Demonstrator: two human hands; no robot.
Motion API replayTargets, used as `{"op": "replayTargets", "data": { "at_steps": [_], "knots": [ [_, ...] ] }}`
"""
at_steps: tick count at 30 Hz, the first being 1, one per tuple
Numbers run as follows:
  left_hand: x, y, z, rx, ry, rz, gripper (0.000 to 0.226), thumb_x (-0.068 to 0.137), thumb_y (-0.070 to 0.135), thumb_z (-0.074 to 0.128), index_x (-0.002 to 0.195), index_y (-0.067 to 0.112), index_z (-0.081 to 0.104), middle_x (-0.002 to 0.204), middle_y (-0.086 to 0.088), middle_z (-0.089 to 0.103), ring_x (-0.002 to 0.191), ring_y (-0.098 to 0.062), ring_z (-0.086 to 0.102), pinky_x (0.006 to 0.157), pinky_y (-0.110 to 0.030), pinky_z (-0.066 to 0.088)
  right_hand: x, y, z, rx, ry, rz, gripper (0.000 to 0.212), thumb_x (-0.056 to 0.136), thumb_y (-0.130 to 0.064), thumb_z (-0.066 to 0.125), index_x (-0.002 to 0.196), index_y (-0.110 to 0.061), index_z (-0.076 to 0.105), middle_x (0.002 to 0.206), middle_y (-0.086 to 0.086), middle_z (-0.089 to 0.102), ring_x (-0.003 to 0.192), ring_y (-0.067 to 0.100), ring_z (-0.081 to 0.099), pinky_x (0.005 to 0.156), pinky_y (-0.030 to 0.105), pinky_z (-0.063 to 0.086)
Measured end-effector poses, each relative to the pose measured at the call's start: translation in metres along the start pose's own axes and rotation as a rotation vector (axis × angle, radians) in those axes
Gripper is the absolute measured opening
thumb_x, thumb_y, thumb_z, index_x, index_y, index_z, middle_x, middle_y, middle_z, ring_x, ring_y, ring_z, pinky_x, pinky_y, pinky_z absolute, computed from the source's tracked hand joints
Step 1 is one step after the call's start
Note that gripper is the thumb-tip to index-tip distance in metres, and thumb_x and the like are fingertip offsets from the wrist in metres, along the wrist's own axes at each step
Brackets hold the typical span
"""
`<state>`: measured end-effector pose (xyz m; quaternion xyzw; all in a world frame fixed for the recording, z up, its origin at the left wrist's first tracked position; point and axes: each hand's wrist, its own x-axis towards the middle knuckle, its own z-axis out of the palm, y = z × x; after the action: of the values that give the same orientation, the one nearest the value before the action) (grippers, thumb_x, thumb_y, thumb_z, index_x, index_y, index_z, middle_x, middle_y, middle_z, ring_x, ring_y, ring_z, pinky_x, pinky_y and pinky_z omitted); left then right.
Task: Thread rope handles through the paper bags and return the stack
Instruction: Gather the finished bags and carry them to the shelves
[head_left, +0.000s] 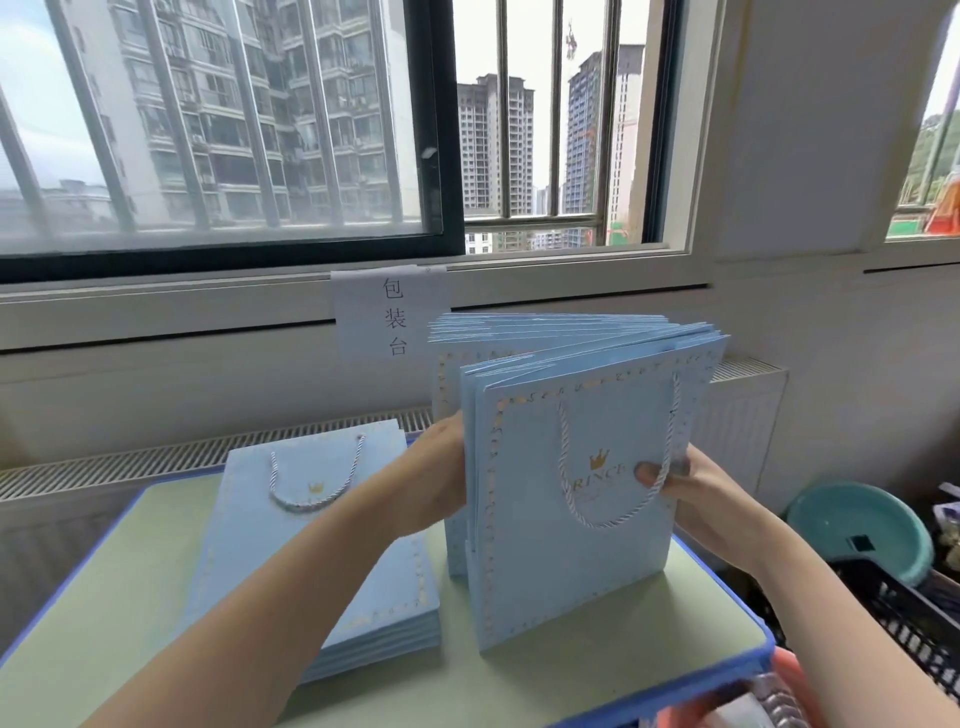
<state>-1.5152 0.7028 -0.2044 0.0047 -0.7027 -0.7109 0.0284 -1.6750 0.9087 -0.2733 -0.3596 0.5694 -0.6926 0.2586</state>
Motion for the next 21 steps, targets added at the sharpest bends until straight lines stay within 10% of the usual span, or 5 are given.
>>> {"op": "replayTargets", "data": {
  "at_steps": [4,8,11,14,21],
  "knots": [
    [-0.007,-0.036,-0.014,0.328,0.198,-0.067,0.034,0.099,0.039,0.042,0.094,0.015,0.066,0.086,-0.004,0.071,0.077,-0.016,0.067,0.077,-0.038,0.056,0.000,-0.001,0.001,-0.005,0.017,0.002,0.077,0.060,-0.027,0.081,0.128,-0.008,0.052,0.122,0.013,0.064,0.109,0.032,0.062,0.078,0.032,0.054],
    [-0.031,-0.047,-0.038,0.582,0.634,0.563,0.036,0.083,0.059,0.044,0.100,0.032,0.059,0.098,0.013,0.067,0.094,-0.007,0.062,0.078,-0.026,0.049,-0.001,-0.003,0.004,-0.010,0.003,-0.008,0.064,0.068,-0.020,0.076,0.127,-0.009,0.053,0.123,0.013,0.063,0.112,0.032,0.061,0.081,0.033,0.054],
    [-0.022,-0.049,-0.039,0.642,0.426,0.447,0.092,0.072,0.046,0.072,0.142,0.034,0.014,0.143,0.017,0.030,0.130,0.003,0.031,0.107,-0.015,0.028,-0.002,-0.005,0.006,-0.028,-0.005,-0.022,0.063,0.065,-0.023,0.073,0.125,-0.010,0.057,0.123,0.014,0.063,0.111,0.032,0.061,0.084,0.036,0.054],
    [0.002,-0.049,-0.029,0.406,0.261,0.300,0.117,0.070,0.002,0.077,0.149,0.028,-0.005,0.133,0.012,0.038,0.114,-0.001,0.046,0.088,-0.016,0.046,-0.002,-0.006,0.010,-0.026,-0.017,-0.018,0.054,0.063,-0.023,0.074,0.115,-0.016,0.066,0.120,0.013,0.065,0.109,0.031,0.063,0.081,0.035,0.054],
    [0.022,-0.054,-0.033,0.229,0.355,0.362,0.096,0.054,0.035,0.080,0.134,0.020,0.030,0.125,0.000,0.049,0.116,-0.011,0.053,0.086,-0.029,0.055,0.000,-0.006,0.022,-0.035,0.048,-0.081,0.050,0.071,-0.009,0.069,0.119,-0.012,0.061,0.117,0.012,0.066,0.107,0.032,0.063,0.086,0.042,0.054]
  ]
}}
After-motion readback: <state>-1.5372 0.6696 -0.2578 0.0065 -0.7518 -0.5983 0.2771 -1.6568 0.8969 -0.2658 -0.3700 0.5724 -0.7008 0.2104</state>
